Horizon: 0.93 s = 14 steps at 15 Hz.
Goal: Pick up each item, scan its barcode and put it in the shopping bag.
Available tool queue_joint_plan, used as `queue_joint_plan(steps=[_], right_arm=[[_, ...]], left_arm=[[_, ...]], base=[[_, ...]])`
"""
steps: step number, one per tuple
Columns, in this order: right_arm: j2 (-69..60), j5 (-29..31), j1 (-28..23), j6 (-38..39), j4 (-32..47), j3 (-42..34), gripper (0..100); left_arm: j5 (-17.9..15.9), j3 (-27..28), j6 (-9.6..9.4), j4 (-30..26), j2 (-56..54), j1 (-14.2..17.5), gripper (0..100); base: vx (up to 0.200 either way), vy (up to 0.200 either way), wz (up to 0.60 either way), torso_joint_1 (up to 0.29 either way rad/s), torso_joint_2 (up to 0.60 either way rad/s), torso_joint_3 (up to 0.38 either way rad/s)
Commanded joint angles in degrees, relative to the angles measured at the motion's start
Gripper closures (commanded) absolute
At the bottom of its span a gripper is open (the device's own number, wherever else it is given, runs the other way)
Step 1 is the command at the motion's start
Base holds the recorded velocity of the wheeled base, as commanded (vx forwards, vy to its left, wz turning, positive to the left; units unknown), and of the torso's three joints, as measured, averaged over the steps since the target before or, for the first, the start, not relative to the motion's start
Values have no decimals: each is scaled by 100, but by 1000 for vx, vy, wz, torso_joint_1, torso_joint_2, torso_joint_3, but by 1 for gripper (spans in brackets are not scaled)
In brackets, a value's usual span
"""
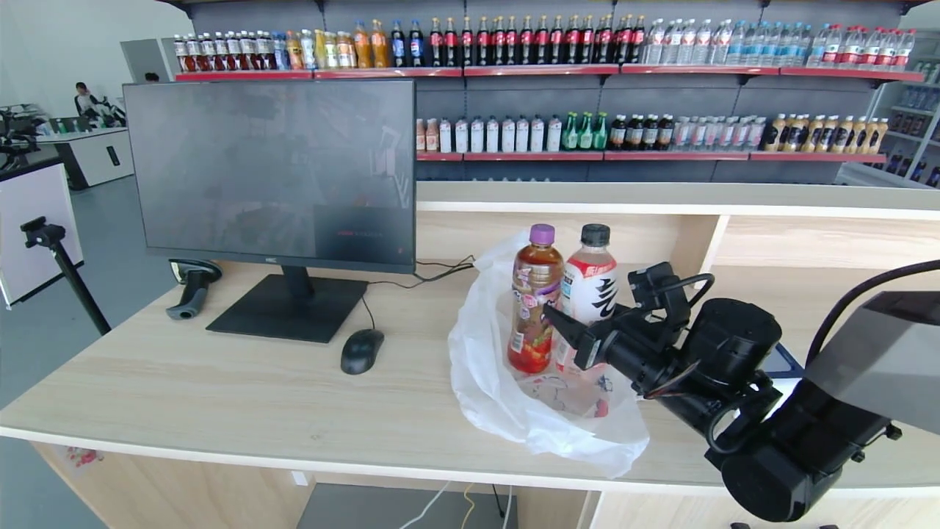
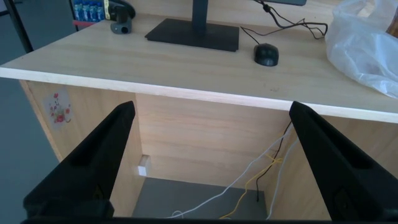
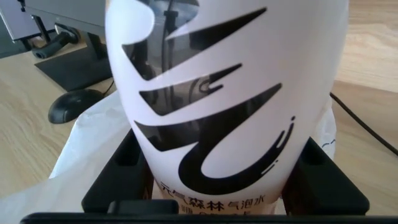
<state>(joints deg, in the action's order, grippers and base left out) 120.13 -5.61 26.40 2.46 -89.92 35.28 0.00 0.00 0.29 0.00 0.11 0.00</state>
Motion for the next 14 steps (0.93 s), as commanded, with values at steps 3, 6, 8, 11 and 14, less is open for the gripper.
queue_joint_plan(steps=[3,6,8,11,14], right_arm=[[99,-2,-153,0,-8,58,100],[125,-2,-373,9,-8,93,100],[125,-2,-364,0,-8,40,100],[125,-2,-364,0,-8,23,100],[125,-11,-347,0,-8,-74,100]], left_arm=[[0,0,6,0,-2,0,0],[0,0,-12,0,-2,0,0],[0,0,-3,0,-2,0,0],[0,0,-3,0,-2,0,0],[0,0,-3,0,-2,0,0]], base=[[0,0,0,0,0,0],[0,0,0,0,0,0],[0,0,0,0,0,0],[0,0,0,0,0,0],[0,0,0,0,0,0]])
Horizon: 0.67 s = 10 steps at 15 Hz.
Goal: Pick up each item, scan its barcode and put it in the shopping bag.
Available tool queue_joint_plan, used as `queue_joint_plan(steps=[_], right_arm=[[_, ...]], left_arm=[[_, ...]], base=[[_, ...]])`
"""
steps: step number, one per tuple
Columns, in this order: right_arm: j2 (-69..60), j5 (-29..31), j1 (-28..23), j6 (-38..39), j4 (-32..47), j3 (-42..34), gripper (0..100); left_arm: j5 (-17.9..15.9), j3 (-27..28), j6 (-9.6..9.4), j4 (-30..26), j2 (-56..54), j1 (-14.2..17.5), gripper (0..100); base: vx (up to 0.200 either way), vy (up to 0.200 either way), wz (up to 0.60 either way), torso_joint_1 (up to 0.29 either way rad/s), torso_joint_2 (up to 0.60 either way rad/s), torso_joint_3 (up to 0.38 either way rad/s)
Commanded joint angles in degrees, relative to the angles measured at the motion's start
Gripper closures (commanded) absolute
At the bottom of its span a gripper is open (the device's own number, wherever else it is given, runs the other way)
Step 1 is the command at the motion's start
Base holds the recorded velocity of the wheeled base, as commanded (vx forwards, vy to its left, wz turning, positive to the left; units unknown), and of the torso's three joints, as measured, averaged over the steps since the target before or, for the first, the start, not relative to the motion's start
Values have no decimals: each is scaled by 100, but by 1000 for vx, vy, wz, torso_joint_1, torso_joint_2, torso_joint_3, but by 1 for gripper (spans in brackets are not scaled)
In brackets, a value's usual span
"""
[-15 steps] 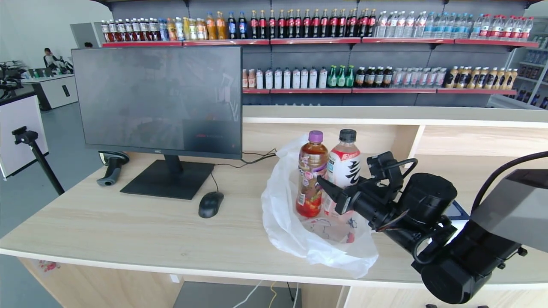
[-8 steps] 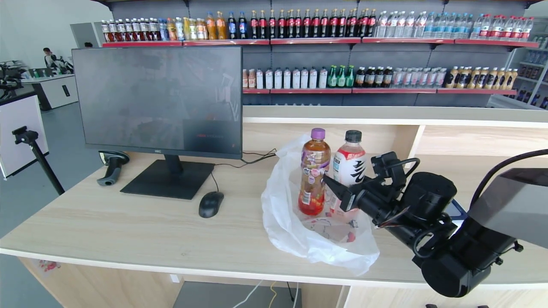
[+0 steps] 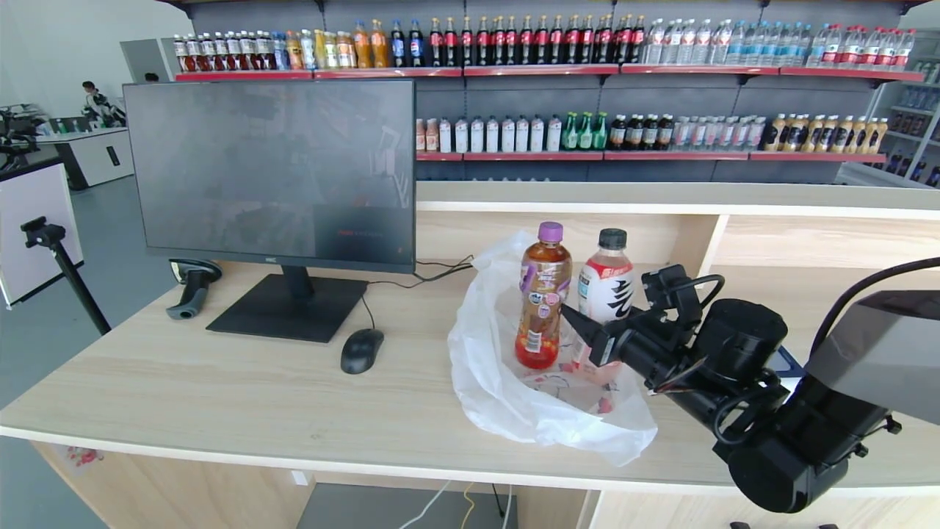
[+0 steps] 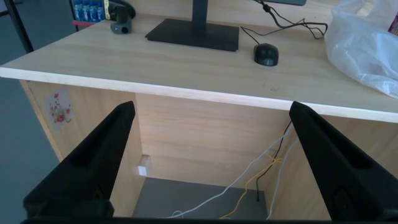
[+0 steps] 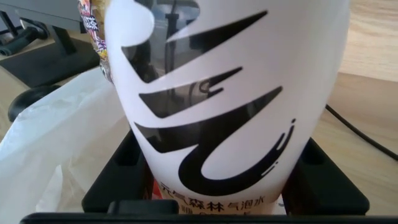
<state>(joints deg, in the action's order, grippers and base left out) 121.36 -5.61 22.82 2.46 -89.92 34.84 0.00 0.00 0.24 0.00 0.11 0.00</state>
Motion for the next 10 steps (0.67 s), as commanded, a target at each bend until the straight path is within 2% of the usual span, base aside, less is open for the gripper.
queue_joint_plan(steps=[1,10], right_arm=[[11,-2,21,0,-8,-48,100],[-16,-11,135,0,-8,-408,100]], left_arm=[[0,0,2,0,-2,0,0],[0,0,-112,62,-2,0,0]], base=[[0,0,0,0,0,0],[0,0,0,0,0,0]])
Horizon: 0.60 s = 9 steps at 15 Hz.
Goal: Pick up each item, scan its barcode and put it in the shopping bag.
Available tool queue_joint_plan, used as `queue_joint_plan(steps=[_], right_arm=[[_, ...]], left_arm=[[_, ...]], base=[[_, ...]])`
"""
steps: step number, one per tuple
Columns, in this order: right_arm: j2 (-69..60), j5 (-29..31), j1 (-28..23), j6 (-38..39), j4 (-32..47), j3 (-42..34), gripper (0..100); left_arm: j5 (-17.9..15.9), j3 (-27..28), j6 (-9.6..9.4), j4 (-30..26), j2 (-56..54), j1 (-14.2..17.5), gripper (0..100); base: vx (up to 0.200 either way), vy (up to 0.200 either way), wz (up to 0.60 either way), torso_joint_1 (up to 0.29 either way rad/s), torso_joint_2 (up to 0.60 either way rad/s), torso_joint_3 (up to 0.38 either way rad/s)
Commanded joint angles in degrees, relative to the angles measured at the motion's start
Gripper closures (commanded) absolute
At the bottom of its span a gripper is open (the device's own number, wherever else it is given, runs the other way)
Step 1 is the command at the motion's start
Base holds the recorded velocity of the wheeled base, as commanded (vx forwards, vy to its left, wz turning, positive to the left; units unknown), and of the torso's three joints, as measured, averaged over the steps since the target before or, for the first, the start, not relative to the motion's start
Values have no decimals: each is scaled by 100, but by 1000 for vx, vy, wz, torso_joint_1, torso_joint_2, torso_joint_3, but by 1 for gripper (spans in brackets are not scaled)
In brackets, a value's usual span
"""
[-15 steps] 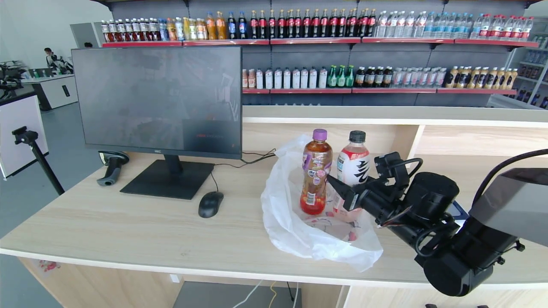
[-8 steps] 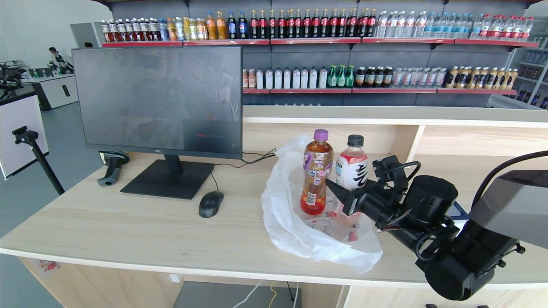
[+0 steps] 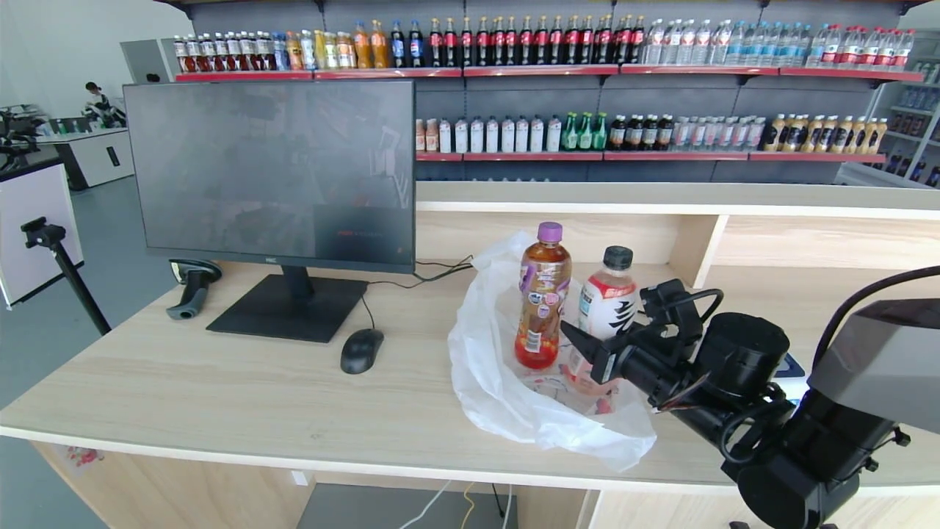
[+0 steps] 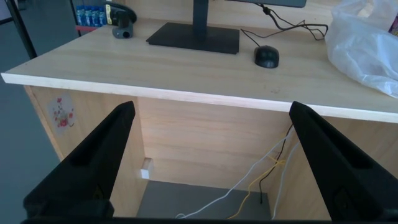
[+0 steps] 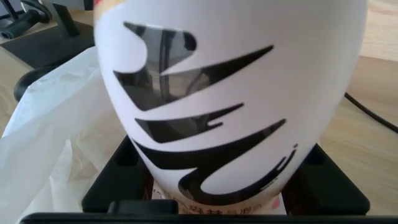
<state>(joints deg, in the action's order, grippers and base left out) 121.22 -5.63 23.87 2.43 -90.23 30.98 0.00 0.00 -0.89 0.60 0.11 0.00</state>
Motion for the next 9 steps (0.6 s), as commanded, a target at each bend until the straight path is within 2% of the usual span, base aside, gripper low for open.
queue_joint_plan(steps=[1,2,3,9], right_arm=[[-2,-8,56,4,23,-74,100],[-11,1,65,4,23,-109,100],[-11,1,56,-5,23,-118,0],[-371,1,48,30,23,-303,0]], left_arm=[[0,0,10,-7,-2,0,0],[0,0,27,-7,-2,0,0],[0,0,36,-7,-2,0,0],[0,0,45,-25,-2,0,0]], base=[[0,0,0,0,0,0],[0,0,0,0,0,0],[0,0,0,0,0,0],[0,0,0,0,0,0]])
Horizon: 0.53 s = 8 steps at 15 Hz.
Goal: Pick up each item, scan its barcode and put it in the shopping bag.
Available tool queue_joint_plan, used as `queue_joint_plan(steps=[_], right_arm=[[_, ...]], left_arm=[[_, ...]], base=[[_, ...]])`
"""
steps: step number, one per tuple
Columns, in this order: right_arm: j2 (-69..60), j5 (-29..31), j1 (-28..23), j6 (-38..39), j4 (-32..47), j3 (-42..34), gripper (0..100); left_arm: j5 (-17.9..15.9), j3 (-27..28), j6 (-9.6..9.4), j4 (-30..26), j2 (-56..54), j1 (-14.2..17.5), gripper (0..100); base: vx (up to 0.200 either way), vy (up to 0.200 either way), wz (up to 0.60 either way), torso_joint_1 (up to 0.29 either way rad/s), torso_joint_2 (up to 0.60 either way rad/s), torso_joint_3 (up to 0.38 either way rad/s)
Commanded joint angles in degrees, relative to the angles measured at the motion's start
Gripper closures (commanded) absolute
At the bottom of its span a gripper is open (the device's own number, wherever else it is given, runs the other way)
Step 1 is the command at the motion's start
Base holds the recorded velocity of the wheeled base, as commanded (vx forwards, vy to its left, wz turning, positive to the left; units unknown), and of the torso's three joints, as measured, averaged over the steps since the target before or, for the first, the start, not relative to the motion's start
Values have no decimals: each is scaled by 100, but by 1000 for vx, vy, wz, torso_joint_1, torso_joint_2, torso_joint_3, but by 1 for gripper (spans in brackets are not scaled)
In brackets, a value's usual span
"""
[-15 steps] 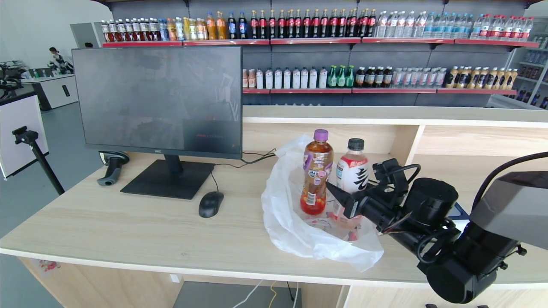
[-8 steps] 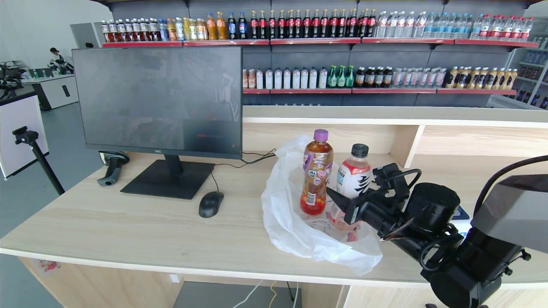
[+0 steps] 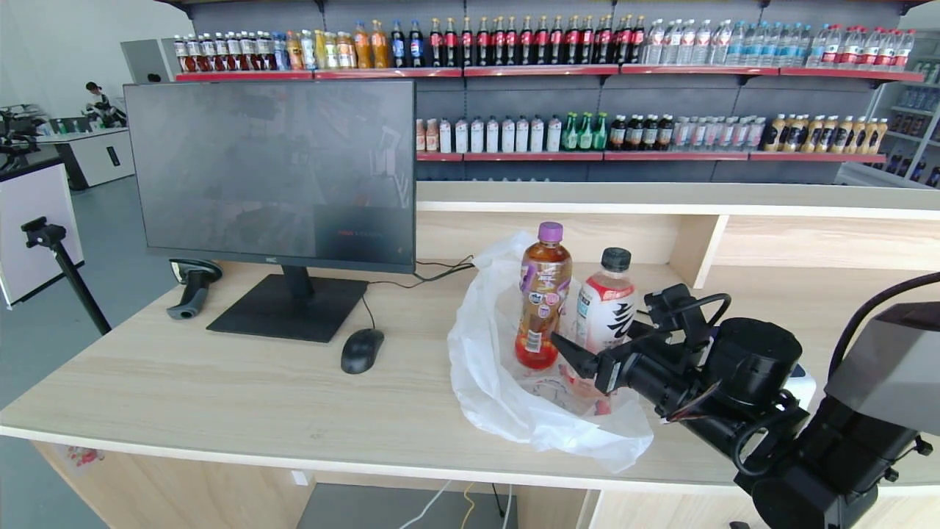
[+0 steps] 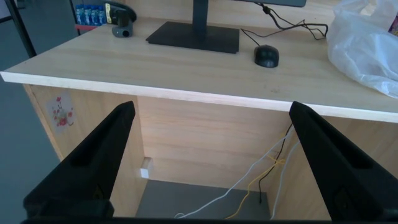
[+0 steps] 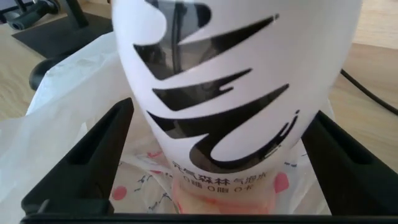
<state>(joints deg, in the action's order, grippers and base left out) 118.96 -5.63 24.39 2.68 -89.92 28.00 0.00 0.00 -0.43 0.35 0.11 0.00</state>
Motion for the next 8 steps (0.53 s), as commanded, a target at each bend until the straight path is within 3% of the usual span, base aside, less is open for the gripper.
queue_joint_plan(steps=[1,8], right_arm=[[-303,1,-101,4,-8,144,0],[-1103,1,-49,-5,-8,-568,0]], left_arm=[[0,0,25,0,-2,0,0],[0,0,51,-27,-2,0,0]], base=[[0,0,0,0,0,0],[0,0,0,0,0,0]])
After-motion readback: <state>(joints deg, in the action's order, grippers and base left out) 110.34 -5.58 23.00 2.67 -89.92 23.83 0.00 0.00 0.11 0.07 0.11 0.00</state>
